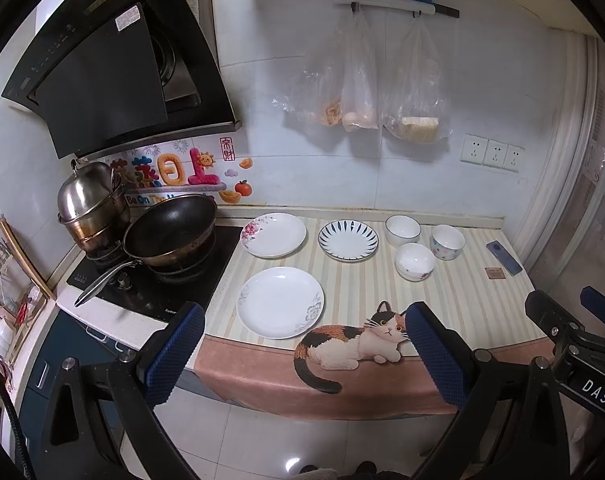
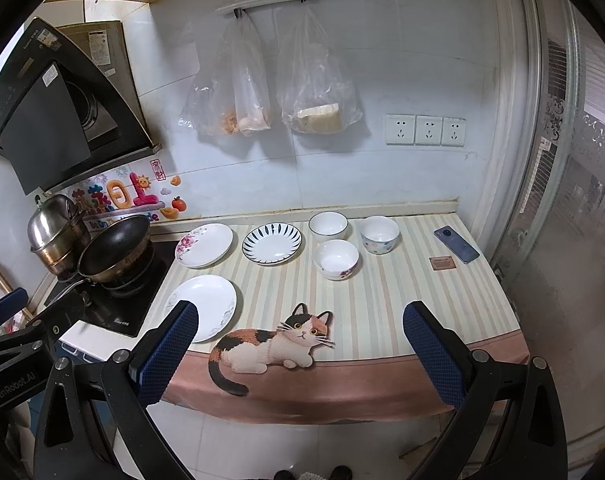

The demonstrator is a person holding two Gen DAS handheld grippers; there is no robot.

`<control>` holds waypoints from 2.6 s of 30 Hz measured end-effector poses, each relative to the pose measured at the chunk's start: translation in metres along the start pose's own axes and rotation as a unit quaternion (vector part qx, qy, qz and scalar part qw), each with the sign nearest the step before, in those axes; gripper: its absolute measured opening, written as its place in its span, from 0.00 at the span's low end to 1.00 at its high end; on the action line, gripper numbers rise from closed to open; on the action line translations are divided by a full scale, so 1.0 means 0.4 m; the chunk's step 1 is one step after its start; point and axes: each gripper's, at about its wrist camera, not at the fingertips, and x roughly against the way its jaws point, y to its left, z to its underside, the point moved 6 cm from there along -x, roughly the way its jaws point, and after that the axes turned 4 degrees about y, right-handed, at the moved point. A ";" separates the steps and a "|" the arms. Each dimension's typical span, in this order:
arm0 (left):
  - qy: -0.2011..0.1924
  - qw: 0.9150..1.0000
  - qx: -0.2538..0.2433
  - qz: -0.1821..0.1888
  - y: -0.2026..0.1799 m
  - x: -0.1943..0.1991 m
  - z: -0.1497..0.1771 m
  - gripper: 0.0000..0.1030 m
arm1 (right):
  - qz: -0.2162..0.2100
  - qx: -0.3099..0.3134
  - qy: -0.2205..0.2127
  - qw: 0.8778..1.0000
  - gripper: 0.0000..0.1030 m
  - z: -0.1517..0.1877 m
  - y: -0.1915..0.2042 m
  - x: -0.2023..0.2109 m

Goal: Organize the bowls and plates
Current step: 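Grasp the grey-floral white plate rim with the left tool while the right tool grasps it too, then lift the grey-floral plate with both tools and carry it toward the pink-rose plate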

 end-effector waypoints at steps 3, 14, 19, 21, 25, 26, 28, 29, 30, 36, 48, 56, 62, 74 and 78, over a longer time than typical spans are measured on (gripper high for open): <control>0.000 1.000 -0.004 0.001 0.003 -0.003 0.000 1.00 | 0.000 0.000 0.000 1.000 1.00 0.000 0.008 -0.002; 0.016 1.000 -0.003 0.011 0.082 -0.121 0.014 1.00 | -0.042 -0.040 0.034 0.998 1.00 0.037 0.059 -0.118; 0.063 0.998 0.023 -0.021 0.202 -0.312 0.058 1.00 | -0.103 -0.068 0.118 0.985 1.00 0.100 0.116 -0.335; 0.096 0.995 0.030 -0.026 0.241 -0.403 0.077 1.00 | -0.119 -0.066 0.149 0.979 1.00 0.126 0.144 -0.439; 0.164 0.984 0.064 -0.018 0.306 -0.579 0.112 0.98 | -0.146 -0.070 0.211 0.964 1.00 0.164 0.181 -0.637; 0.176 0.982 0.071 -0.013 0.316 -0.619 0.118 0.97 | -0.152 -0.072 0.228 0.959 1.00 0.169 0.190 -0.693; 0.202 0.976 0.080 -0.008 0.330 -0.704 0.124 0.97 | -0.170 -0.074 0.255 0.949 1.00 0.179 0.208 -0.803; 0.214 0.973 0.083 -0.011 0.337 -0.740 0.128 0.97 | -0.173 -0.069 0.271 0.944 1.00 0.184 0.226 -0.868; 0.231 0.969 0.086 -0.016 0.347 -0.794 0.133 0.97 | -0.175 -0.066 0.280 0.942 1.00 0.185 0.235 -0.912; 0.282 0.953 0.113 -0.005 0.373 -0.991 0.145 0.79 | -0.203 -0.048 0.329 0.921 0.93 0.191 0.308 -1.171; 0.344 0.933 0.107 0.031 0.386 -1.190 0.192 0.34 | -0.243 -0.010 0.385 0.890 0.25 0.225 0.456 -1.413; 0.327 0.937 0.118 0.036 0.384 -1.163 0.195 0.32 | -0.238 -0.005 0.377 0.895 0.20 0.226 0.432 -1.406; 0.308 0.945 0.103 0.046 0.360 -1.137 0.167 0.32 | -0.232 -0.007 0.368 0.900 0.20 0.209 0.389 -1.389; 0.281 0.954 0.054 0.087 0.176 -1.095 0.097 0.32 | -0.212 -0.041 0.321 0.922 0.20 0.139 0.197 -1.272; 0.279 0.954 0.033 0.105 0.099 -1.079 0.102 0.32 | -0.197 -0.052 0.308 0.929 0.20 0.136 0.116 -1.225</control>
